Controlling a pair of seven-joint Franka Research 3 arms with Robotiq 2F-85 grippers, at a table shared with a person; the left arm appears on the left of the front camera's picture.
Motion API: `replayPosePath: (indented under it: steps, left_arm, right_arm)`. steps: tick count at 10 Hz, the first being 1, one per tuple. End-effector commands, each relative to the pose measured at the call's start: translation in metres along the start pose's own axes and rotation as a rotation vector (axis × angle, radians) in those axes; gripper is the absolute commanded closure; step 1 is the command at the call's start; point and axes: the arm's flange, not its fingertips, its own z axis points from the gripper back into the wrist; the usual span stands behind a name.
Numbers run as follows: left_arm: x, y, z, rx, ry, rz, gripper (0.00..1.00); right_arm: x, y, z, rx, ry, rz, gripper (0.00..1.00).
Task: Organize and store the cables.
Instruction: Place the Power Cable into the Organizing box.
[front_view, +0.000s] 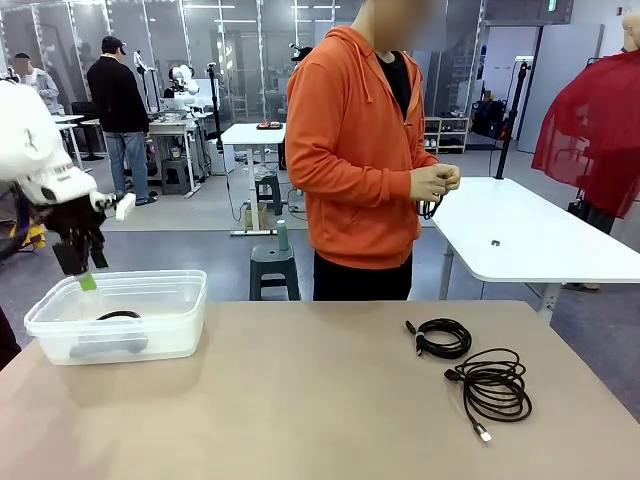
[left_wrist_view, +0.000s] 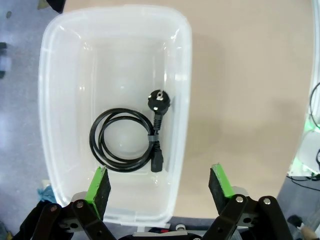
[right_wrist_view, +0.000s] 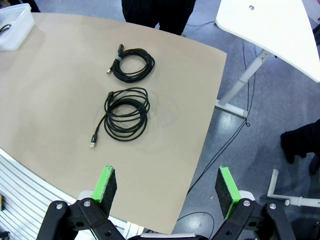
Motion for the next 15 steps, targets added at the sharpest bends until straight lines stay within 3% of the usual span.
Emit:
replayPosePath:
  steps: [1, 4, 6, 9, 12, 15]
  left_arm:
    - [0.006, -0.044, 0.035, 0.000, -0.009, 0.050, 0.00]
    - [0.004, -0.116, 0.084, 0.142, -0.083, 0.175, 0.00]
    - [-0.007, -0.160, 0.103, 0.190, -0.203, 0.257, 0.00]
    - [-0.037, -0.228, 0.126, 0.273, -0.248, 0.319, 0.00]
    - [-0.064, -0.262, 0.139, 0.307, -0.281, 0.356, 0.00]
    - [-0.067, -0.268, 0.144, 0.345, -0.282, 0.362, 0.00]
  right_arm:
    - [-0.002, 0.000, -0.001, 0.003, -0.001, -0.002, 0.00]
    - [-0.002, 0.000, -0.001, 0.003, -0.001, -0.002, 0.00]
    - [-0.002, 0.000, -0.001, 0.003, -0.001, -0.002, 0.00]
    - [-0.002, 0.000, -0.001, 0.003, -0.001, -0.002, 0.00]
    - [-0.002, 0.000, -0.001, 0.003, -0.001, -0.002, 0.00]
    - [-0.002, 0.000, -0.001, 0.003, -0.001, -0.002, 0.00]
